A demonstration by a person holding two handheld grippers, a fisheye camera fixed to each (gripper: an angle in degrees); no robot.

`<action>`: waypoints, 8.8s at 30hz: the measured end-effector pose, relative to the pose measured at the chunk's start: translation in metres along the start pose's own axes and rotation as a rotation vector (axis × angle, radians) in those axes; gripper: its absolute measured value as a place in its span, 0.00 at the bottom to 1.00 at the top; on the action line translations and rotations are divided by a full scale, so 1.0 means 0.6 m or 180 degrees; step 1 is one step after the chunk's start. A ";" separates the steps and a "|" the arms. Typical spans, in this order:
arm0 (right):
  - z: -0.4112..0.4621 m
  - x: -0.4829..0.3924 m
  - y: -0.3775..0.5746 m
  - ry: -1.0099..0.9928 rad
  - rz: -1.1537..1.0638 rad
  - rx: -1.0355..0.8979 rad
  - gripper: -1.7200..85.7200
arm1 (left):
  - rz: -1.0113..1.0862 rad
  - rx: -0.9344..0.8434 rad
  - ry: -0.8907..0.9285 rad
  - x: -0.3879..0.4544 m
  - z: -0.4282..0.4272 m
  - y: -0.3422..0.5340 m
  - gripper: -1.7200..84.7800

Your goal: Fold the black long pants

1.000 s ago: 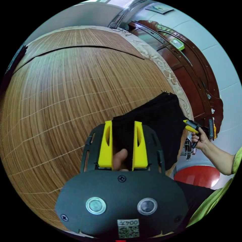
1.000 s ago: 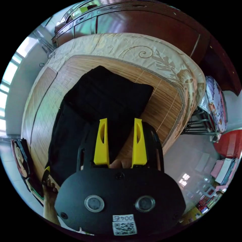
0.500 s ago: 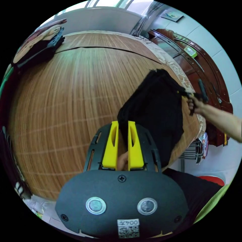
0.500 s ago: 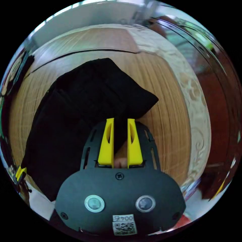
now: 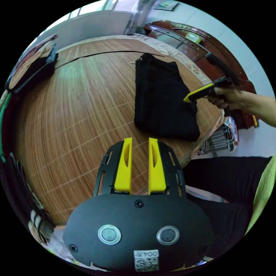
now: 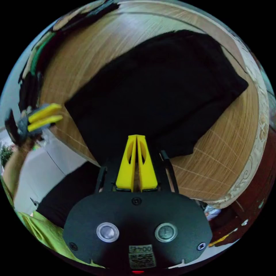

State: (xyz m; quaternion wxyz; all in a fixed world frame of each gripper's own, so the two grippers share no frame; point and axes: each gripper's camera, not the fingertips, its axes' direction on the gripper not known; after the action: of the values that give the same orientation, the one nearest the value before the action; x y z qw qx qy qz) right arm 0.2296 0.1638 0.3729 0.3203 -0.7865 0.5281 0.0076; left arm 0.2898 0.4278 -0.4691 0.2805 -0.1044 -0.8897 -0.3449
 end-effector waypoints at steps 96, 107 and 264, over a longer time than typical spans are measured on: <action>-0.606 0.058 0.573 -0.1865 0.0104 0.1337 0.15 | 0.1159 -0.1522 0.1860 -0.155 0.477 -0.291 0.16; -0.695 -0.093 0.599 -0.1029 0.0341 0.1917 0.15 | 0.1162 -0.1624 0.1076 -0.068 0.533 -0.289 0.17; -0.561 0.206 -0.011 0.1140 -0.0477 0.1670 0.07 | 0.0585 -0.0911 0.1792 0.036 0.121 -0.197 0.02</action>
State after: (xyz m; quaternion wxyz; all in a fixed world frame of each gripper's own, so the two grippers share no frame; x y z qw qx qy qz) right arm 0.1800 -0.1091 0.6006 0.4137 -0.7027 0.5006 -0.2908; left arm 0.1959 0.3889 -0.5663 0.5278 -0.1232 -0.7066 -0.4550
